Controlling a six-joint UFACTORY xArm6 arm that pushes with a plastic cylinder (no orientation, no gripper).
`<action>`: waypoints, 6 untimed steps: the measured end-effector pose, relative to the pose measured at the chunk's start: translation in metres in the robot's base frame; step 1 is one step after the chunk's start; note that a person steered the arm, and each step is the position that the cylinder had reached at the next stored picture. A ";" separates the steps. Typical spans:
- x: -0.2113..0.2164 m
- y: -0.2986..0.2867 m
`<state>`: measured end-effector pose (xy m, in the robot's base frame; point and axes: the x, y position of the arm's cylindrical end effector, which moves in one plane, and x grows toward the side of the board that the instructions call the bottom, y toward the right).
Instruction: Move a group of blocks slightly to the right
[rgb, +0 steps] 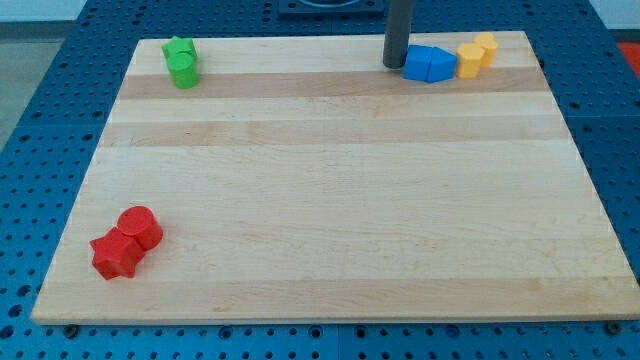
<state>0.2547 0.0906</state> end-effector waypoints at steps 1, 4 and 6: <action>0.000 -0.008; 0.000 -0.019; 0.030 -0.043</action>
<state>0.2846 0.0472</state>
